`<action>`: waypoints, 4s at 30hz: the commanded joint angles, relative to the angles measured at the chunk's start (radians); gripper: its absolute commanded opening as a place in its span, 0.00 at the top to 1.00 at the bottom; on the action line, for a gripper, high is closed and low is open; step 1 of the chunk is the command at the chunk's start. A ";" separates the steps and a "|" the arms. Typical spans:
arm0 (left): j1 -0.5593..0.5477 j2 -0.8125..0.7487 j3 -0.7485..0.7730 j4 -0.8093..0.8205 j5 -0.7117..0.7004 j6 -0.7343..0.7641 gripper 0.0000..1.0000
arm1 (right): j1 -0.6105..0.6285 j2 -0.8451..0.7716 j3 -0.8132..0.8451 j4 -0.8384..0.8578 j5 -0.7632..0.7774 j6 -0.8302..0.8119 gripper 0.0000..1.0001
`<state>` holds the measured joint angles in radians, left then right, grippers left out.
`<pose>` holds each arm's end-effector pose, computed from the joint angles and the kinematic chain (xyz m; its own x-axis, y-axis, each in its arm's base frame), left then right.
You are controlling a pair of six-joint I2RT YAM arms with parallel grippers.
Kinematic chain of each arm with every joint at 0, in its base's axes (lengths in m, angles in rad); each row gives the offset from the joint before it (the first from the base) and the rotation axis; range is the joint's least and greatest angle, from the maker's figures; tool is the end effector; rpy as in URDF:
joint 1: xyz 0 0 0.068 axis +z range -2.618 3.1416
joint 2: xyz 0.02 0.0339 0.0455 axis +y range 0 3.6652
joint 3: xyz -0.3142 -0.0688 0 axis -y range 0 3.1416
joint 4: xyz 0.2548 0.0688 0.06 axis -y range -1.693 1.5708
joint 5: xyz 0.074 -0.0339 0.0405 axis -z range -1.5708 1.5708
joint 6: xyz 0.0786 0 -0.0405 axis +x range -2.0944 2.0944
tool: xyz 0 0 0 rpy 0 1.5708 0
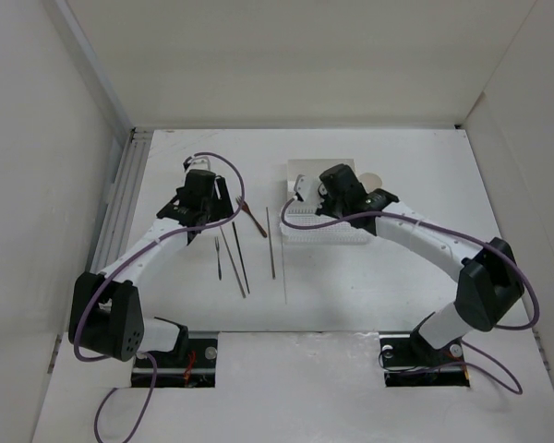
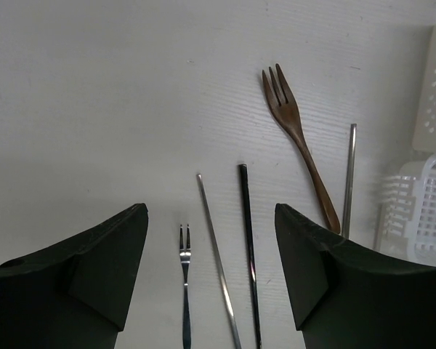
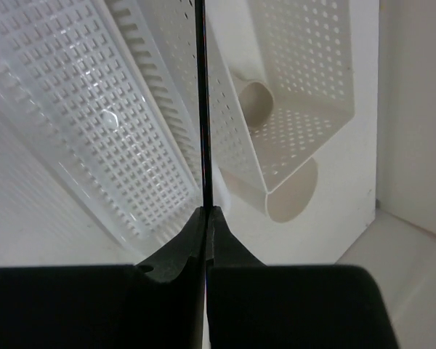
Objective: Sort the eating utensils into containers
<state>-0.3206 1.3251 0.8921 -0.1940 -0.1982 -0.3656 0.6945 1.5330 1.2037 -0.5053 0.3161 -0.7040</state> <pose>0.3108 -0.0869 0.2772 -0.5764 -0.1779 -0.7976 -0.0518 0.9820 -0.1816 0.2988 0.2171 0.2917 -0.1441 -0.9207 -0.3627 -0.7100 0.3515 -0.6102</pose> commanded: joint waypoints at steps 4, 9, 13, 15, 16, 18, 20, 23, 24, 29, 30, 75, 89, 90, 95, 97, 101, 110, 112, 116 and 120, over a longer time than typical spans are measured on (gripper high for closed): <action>-0.003 -0.035 -0.021 0.054 0.034 0.028 0.31 | -0.046 0.035 0.011 0.073 -0.201 -0.296 1.00; -0.003 -0.035 -0.021 0.054 0.043 0.028 0.31 | -0.046 0.082 -0.010 0.100 -0.270 -0.318 1.00; -0.003 -0.026 -0.021 0.076 0.089 0.042 0.30 | -0.068 0.142 0.016 0.077 -0.281 -0.318 0.94; -0.003 -0.026 -0.021 0.085 0.115 0.071 0.30 | -0.082 0.164 0.016 0.068 -0.281 -0.309 0.87; -0.003 -0.026 -0.021 0.085 0.126 0.071 0.30 | -0.082 0.164 0.016 0.083 -0.281 -0.308 0.84; -0.003 -0.026 -0.030 0.094 0.138 0.080 0.30 | -0.082 0.164 0.016 0.099 -0.281 -0.318 0.75; -0.003 -0.017 -0.030 0.094 0.147 0.080 0.30 | -0.082 0.154 0.016 0.099 -0.281 -0.318 0.69; -0.003 -0.007 -0.030 0.105 0.183 0.100 0.35 | -0.073 0.154 0.016 0.108 -0.258 -0.318 0.59; -0.003 -0.007 -0.030 0.105 0.183 0.100 0.40 | -0.064 0.154 0.016 0.108 -0.258 -0.318 0.54; -0.026 -0.007 -0.019 0.080 0.197 0.109 0.64 | -0.055 0.035 0.025 0.270 -0.144 -0.093 0.53; -0.035 0.002 -0.019 0.080 0.188 0.109 0.63 | -0.043 0.006 0.025 0.337 -0.114 -0.048 0.53; -0.118 0.145 -0.138 -0.155 0.117 -0.125 1.00 | 0.040 -0.856 -0.293 0.194 0.058 0.528 0.46; -0.178 0.085 0.274 -0.248 0.072 0.229 1.00 | -0.064 -0.697 -0.334 0.474 -0.040 0.515 0.42; -0.192 0.085 0.300 -0.228 0.094 0.335 1.00 | -0.132 -0.697 -0.345 0.514 -0.104 0.526 0.42; -0.245 0.112 0.387 -0.099 0.319 0.684 1.00 | -0.358 -0.595 -0.291 0.591 -0.236 0.598 0.42; -0.290 0.160 0.467 -0.081 0.400 0.772 1.00 | -0.435 -0.556 -0.218 0.591 -0.245 0.609 0.42; -0.385 0.304 0.627 -0.148 0.439 0.996 1.00 | -0.541 -0.461 -0.133 0.600 -0.313 0.597 0.42; -0.486 0.569 0.785 -0.237 0.560 1.186 1.00 | -0.644 -0.428 -0.168 0.685 -0.403 0.555 0.43; -0.495 0.589 0.766 -0.191 0.545 1.196 1.00 | -0.644 -0.441 -0.191 0.685 -0.413 0.544 0.43; -0.505 0.657 0.823 -0.162 0.525 1.220 1.00 | -0.644 -0.476 -0.217 0.685 -0.413 0.511 0.43; -0.505 0.714 0.857 -0.174 0.528 1.248 1.00 | -0.644 -0.513 -0.236 0.685 -0.403 0.469 0.43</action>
<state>-0.8215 2.0422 1.6920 -0.3866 0.3065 0.8276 0.0521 1.0588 0.9733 0.1135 -0.0727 -0.1936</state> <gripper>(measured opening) 0.021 0.572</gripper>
